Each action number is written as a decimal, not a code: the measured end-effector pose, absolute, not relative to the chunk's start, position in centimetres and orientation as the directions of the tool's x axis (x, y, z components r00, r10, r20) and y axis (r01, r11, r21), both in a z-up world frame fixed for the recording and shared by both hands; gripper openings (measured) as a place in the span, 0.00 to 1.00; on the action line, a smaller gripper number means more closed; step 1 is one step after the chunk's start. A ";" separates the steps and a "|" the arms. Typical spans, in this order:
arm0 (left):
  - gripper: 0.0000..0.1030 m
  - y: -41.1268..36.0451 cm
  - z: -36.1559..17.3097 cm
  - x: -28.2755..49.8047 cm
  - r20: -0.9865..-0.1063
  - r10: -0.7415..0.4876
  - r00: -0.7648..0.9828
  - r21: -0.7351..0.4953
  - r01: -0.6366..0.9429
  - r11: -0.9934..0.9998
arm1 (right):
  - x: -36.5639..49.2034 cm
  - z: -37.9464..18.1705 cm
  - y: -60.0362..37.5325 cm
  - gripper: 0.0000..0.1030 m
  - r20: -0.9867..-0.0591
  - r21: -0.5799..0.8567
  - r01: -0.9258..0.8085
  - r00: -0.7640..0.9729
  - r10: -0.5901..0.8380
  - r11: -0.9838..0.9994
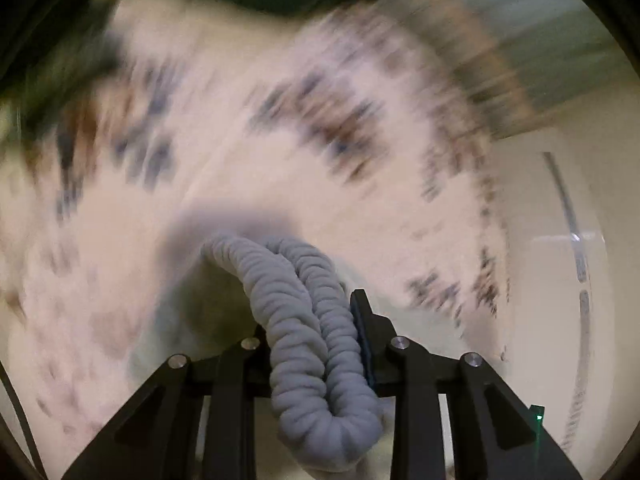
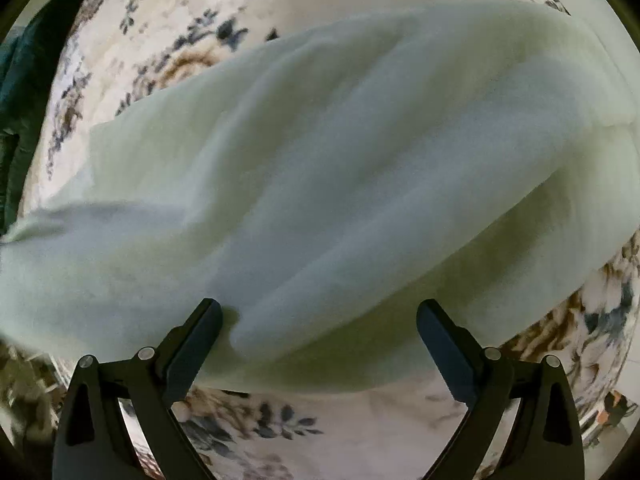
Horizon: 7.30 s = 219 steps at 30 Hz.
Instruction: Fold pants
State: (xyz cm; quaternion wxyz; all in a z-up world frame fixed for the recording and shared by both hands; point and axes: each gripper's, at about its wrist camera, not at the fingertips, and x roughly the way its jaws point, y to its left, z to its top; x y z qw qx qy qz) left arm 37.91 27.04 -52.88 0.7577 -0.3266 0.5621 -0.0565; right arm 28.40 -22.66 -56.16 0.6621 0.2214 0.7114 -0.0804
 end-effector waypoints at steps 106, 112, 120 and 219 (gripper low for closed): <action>0.72 -2.3 -60.6 22.3 -0.779 -0.621 0.091 -0.548 -0.580 0.602 | 23.1 -64.0 -44.2 0.12 -0.753 0.622 0.748 0.488 0.442 0.233; 0.64 -0.9 -62.0 23.3 -0.776 -0.612 0.150 -0.549 -0.639 0.539 | 23.2 -64.8 -44.7 0.15 -0.766 0.593 0.767 0.445 0.464 0.245; 0.09 -0.2 -57.9 21.5 -0.850 -0.494 0.186 -0.510 -0.530 0.677 | 21.9 -62.7 -44.3 0.09 -0.801 0.581 0.748 0.454 0.392 0.321; 0.54 23.3 -55.6 39.8 -0.925 -0.374 0.072 -0.372 0.034 0.928 | 30.1 -56.6 -4.8 0.68 -0.932 0.336 0.415 0.019 0.362 0.845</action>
